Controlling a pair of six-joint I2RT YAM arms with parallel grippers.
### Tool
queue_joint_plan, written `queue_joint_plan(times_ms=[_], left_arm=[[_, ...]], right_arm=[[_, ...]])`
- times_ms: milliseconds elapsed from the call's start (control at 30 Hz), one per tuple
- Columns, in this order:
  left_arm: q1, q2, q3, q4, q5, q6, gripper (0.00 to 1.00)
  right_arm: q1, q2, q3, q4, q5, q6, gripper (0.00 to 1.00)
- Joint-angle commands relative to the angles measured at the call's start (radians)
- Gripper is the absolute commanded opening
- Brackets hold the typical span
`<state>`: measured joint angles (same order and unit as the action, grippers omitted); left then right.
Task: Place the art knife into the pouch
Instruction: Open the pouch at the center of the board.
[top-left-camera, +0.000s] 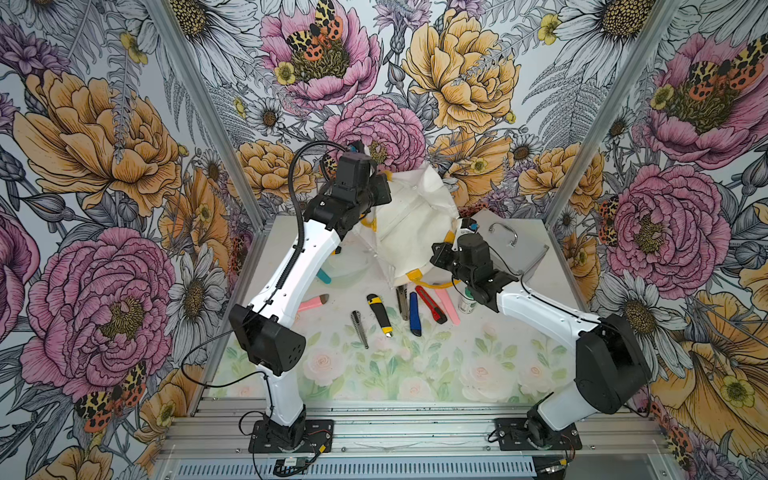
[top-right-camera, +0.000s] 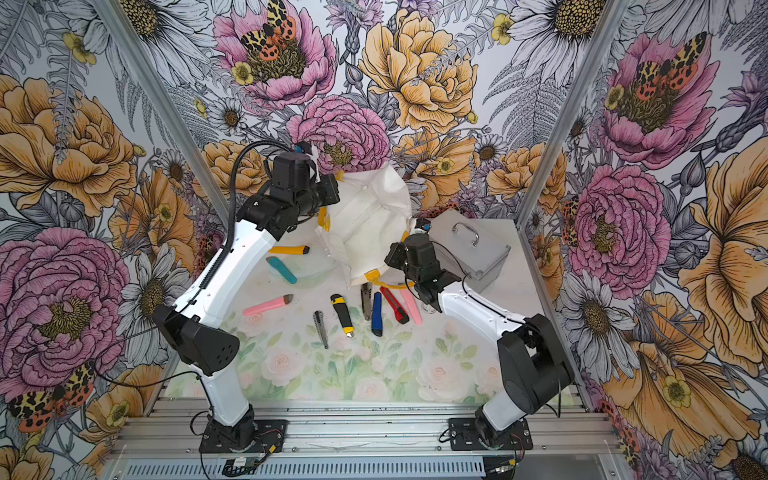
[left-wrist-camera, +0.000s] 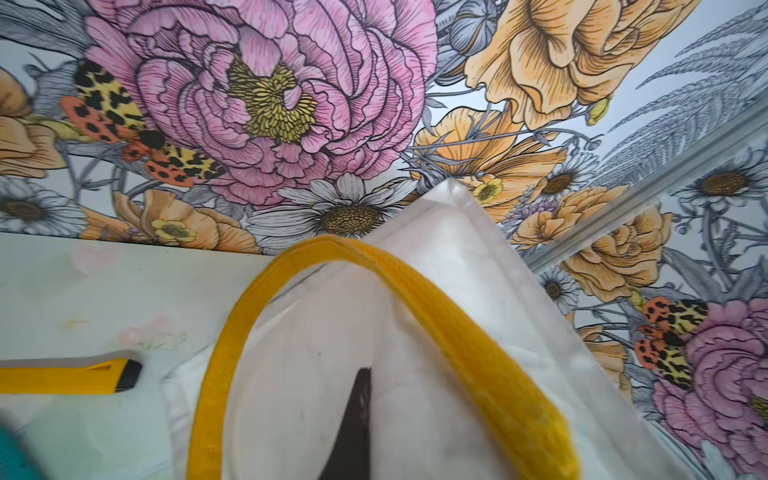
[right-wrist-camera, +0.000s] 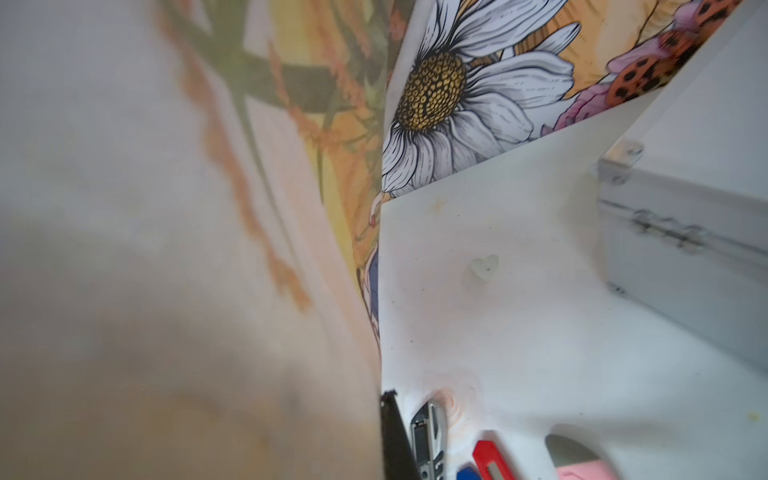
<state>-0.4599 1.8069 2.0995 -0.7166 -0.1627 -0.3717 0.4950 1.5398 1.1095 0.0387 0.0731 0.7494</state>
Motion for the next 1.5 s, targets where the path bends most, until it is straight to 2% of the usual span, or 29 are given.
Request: queue_joint_plan(times_ms=[0, 133, 200, 433, 500, 567, 700, 900, 1133, 1300, 1467], left_arm=[[0.012, -0.134, -0.060, -0.015, -0.303, 0.180, 0.00], [0.006, -0.225, -0.156, -0.014, -0.641, 0.347, 0.00], [0.006, -0.262, -0.199, -0.012, -0.744, 0.397, 0.00], [0.004, -0.369, -0.308, -0.012, -0.869, 0.456, 0.00], [-0.002, -0.380, -0.316, -0.012, -0.901, 0.476, 0.00], [-0.006, -0.382, -0.324, -0.012, -0.877, 0.465, 0.00], [-0.004, -0.334, -0.325, -0.012, -0.739, 0.401, 0.00], [0.025, -0.140, -0.244, -0.012, -0.540, 0.367, 0.00], [0.100, 0.092, -0.112, -0.014, -0.333, 0.290, 0.00], [0.122, 0.128, -0.121, -0.016, -0.215, 0.220, 0.00], [0.119, 0.093, -0.208, -0.042, -0.145, 0.172, 0.00]], right_arm=[[-0.041, -0.103, 0.073, -0.139, 0.150, -0.146, 0.00], [-0.069, -0.182, 0.126, -0.278, 0.269, -0.253, 0.00], [-0.072, -0.207, 0.160, -0.335, 0.328, -0.301, 0.00], [-0.072, -0.216, 0.300, -0.490, 0.458, -0.410, 0.00], [-0.073, -0.196, 0.350, -0.523, 0.460, -0.436, 0.00], [-0.074, -0.157, 0.398, -0.533, 0.416, -0.441, 0.00], [-0.074, -0.029, 0.506, -0.534, 0.259, -0.412, 0.00], [-0.071, 0.185, 0.692, -0.533, 0.082, -0.379, 0.00], [-0.072, 0.364, 0.848, -0.531, 0.058, -0.389, 0.00], [-0.084, 0.414, 0.903, -0.555, 0.032, -0.387, 0.00], [-0.097, 0.411, 0.877, -0.628, 0.006, -0.374, 0.00]])
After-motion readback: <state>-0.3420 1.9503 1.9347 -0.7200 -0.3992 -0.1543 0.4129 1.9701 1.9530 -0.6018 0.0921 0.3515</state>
